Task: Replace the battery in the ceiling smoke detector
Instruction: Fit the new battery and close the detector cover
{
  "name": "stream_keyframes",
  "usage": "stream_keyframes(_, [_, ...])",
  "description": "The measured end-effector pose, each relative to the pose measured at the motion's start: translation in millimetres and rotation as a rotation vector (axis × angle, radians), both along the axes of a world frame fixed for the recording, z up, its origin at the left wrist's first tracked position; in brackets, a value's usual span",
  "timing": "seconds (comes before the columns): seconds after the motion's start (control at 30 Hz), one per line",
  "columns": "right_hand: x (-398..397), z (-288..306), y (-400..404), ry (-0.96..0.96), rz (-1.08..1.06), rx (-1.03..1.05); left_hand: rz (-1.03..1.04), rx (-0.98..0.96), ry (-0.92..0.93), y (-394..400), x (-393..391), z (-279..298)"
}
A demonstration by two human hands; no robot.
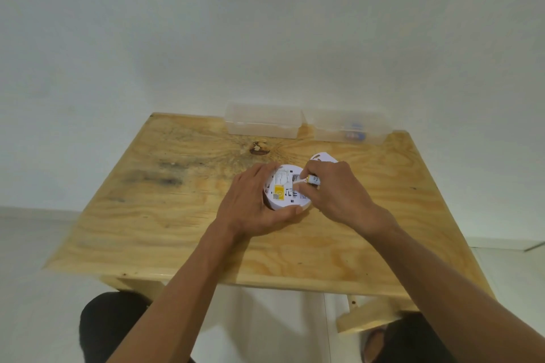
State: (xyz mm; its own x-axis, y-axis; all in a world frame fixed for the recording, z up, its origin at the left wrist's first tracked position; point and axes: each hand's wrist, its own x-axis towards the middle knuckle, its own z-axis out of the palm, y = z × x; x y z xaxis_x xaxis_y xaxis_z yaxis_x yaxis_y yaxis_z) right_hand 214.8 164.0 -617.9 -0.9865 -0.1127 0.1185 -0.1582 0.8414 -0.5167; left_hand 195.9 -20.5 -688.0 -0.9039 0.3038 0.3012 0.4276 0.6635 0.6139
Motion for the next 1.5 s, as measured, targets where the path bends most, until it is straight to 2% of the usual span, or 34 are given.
stream_keyframes(0.27, [5.2, 2.9, 4.0, -0.141, 0.159, 0.065, -0.003, 0.005, 0.001, 0.0, 0.3, 1.0])
stream_keyframes(0.57, [-1.1, 3.0, 6.4, -0.092, 0.114, -0.036, -0.010, 0.001, -0.003, -0.3, -0.3, 1.6])
stream_keyframes(0.67, [-2.9, -0.1, 8.5, -0.084, 0.108, 0.055, -0.011, 0.000, -0.005, -1.0, -1.5, 1.1])
stream_keyframes(0.8, [-0.2, -5.0, 11.5, -0.100, 0.071, 0.055, -0.012, 0.000, -0.015, -1.2, -3.6, -0.6])
stream_keyframes(0.9, [2.9, -6.9, 8.1, -0.111, 0.055, 0.183, -0.001, 0.016, -0.005, -0.1, -2.9, -0.2])
stream_keyframes(1.0, [2.8, -3.9, 4.0, -0.111, 0.055, 0.216, 0.009, 0.020, 0.007, 1.3, -0.2, 1.5])
stream_keyframes(1.1, [-1.1, 4.0, 10.6, -0.205, 0.103, 0.085, 0.014, 0.009, -0.014, 1.1, 1.9, 2.7])
stream_keyframes(1.17, [-1.5, 10.9, 18.2, -0.296, 0.084, -0.196, 0.020, -0.007, -0.039, 0.6, 2.7, 4.3])
stream_keyframes(1.27, [-0.7, 18.6, 30.2, -0.441, -0.102, -0.704, 0.034, -0.001, -0.057, 0.4, 3.3, 5.9])
stream_keyframes(1.33, [2.3, 18.7, 35.5, -0.499, -0.135, -0.868, 0.035, -0.009, -0.051, 0.8, 3.7, 5.8])
stream_keyframes(1.4, [5.6, 14.8, 39.6, -0.460, -0.106, -0.851, 0.040, -0.009, -0.048, 1.0, 4.3, 6.2])
stream_keyframes(1.5, [8.6, 6.7, 41.2, -0.316, -0.115, -0.662, 0.046, -0.007, -0.046, 1.2, 4.2, 7.1])
